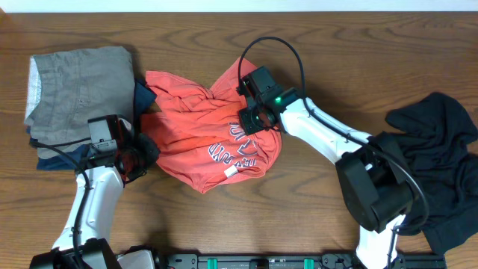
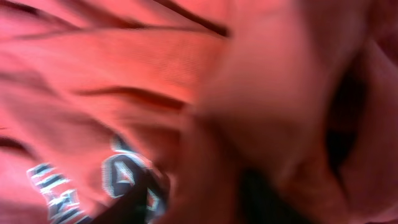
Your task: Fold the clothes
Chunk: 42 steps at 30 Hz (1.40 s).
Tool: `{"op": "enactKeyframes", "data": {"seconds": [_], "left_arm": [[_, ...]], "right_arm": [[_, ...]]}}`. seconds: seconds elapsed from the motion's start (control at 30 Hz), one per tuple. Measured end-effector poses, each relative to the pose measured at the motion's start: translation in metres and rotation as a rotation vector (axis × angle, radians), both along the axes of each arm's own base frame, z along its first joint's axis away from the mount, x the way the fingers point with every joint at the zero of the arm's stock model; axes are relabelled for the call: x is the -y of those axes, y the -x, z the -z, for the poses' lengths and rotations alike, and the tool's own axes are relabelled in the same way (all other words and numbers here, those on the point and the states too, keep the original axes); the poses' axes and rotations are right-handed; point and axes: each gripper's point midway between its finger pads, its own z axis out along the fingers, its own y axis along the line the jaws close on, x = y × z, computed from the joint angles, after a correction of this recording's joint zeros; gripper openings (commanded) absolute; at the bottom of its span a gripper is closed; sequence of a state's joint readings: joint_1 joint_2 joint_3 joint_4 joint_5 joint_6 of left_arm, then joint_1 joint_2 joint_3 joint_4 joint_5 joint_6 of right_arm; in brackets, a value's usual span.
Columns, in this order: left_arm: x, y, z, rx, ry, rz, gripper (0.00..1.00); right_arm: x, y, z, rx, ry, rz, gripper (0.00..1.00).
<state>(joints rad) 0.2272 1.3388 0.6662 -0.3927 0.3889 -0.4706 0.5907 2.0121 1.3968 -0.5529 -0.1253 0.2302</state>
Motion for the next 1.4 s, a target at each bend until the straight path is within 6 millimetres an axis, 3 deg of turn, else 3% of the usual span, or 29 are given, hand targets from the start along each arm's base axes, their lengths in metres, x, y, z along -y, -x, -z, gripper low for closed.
{"op": "enactKeyframes", "data": {"seconds": [0.2, 0.3, 0.4, 0.5, 0.6, 0.67, 0.83, 1.1, 1.13, 1.2, 1.23, 1.3, 1.4], "left_arm": [[0.000, 0.000, 0.000, 0.001, 0.000, 0.001, 0.06], [-0.001, -0.004, -0.002, 0.019, -0.007, 0.008, 0.06], [-0.003, -0.016, -0.008, 0.080, -0.027, 0.020, 0.06], [-0.003, -0.030, -0.017, 0.154, -0.033, 0.033, 0.06], [0.001, -0.049, -0.032, 0.256, -0.040, 0.060, 0.06], [0.007, -0.063, -0.044, 0.331, -0.047, 0.085, 0.06], [0.019, -0.094, -0.086, 0.507, -0.066, 0.132, 0.06], [0.006, -0.137, -0.179, 0.735, -0.144, 0.104, 0.06], [0.005, -0.139, -0.186, 0.748, -0.150, 0.100, 0.17], [0.002, -0.143, -0.199, 0.775, -0.169, 0.097, 0.79], [0.001, -0.144, -0.202, 0.773, -0.165, 0.091, 0.98], [0.002, -0.141, -0.194, 0.722, -0.155, 0.094, 0.98], [0.007, -0.122, -0.147, 0.519, -0.102, 0.104, 0.98]], "right_arm": [[0.037, -0.003, -0.004, 0.007, 0.123, 0.143, 0.07], [0.071, -0.007, -0.029, 0.027, 0.166, 0.234, 0.07], [0.127, -0.002, -0.068, 0.024, 0.203, 0.358, 0.09], [0.184, 0.021, -0.094, -0.032, 0.266, 0.471, 0.09], [0.223, 0.052, -0.098, -0.143, 0.344, 0.548, 0.06], [0.237, 0.074, -0.094, -0.238, 0.391, 0.579, 0.06], [0.235, 0.098, -0.082, -0.360, 0.380, 0.593, 0.07], [0.211, 0.121, -0.059, -0.449, 0.340, 0.536, 0.08], [0.209, 0.122, -0.057, -0.454, 0.337, 0.530, 0.08], [0.198, 0.125, -0.054, -0.461, 0.316, 0.506, 0.08], [0.192, 0.125, -0.052, -0.459, 0.300, 0.491, 0.08], [0.179, 0.125, -0.050, -0.454, 0.277, 0.453, 0.09], [0.160, 0.124, -0.050, -0.431, 0.246, 0.392, 0.17]]}}
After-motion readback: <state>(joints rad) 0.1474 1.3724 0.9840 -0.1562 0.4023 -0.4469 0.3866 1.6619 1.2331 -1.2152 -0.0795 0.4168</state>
